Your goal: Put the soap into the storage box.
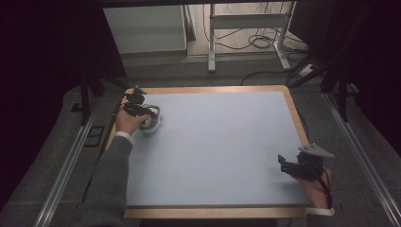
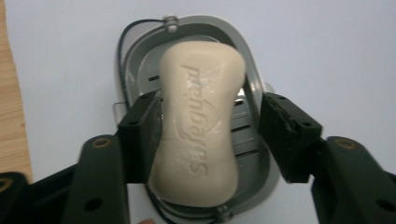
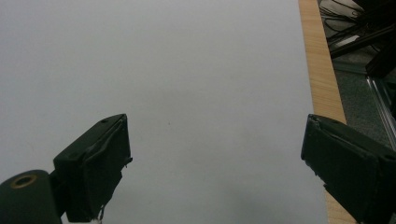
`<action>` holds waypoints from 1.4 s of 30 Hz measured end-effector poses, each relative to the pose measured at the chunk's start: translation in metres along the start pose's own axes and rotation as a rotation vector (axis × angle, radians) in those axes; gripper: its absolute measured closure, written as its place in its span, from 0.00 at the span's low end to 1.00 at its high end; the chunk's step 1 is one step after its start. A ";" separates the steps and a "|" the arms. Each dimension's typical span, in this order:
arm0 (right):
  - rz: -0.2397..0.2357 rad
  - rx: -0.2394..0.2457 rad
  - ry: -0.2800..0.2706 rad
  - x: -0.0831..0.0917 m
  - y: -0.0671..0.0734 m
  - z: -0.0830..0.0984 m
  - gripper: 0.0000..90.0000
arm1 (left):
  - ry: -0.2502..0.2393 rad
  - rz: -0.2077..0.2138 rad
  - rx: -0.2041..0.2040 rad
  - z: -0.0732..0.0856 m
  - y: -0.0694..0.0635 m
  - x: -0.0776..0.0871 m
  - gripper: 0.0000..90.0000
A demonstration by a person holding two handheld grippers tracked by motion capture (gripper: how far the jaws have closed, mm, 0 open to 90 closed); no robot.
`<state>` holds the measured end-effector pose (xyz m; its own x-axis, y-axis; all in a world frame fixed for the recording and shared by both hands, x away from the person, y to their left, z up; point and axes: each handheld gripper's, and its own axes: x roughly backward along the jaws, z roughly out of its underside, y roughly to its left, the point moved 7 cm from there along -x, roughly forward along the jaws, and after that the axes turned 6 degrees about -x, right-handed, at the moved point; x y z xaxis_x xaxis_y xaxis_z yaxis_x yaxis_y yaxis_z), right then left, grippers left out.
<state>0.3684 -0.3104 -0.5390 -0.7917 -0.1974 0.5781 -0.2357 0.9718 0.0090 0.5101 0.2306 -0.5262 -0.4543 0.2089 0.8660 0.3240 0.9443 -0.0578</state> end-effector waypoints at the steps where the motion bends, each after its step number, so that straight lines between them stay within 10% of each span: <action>1: 0.000 0.002 0.001 0.000 0.000 0.000 0.09 | 0.000 0.001 -0.007 0.000 -0.001 0.001 0.42; 16: 0.002 0.002 -0.019 0.001 0.000 -0.003 0.09 | -0.081 0.045 -0.061 -0.002 -0.019 0.016 0.32; 25: 0.001 0.005 -0.015 0.000 0.000 -0.004 0.09 | -0.134 0.119 -0.164 0.007 -0.048 0.034 0.29; 42: -0.026 0.025 -0.024 -0.003 0.008 -0.010 0.09 | -0.199 0.192 -0.304 0.068 -0.095 0.037 0.28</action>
<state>0.3750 -0.3011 -0.5325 -0.7984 -0.2262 0.5580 -0.2703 0.9628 0.0037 0.4060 0.1664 -0.5226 -0.5035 0.4472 0.7392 0.6356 0.7713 -0.0337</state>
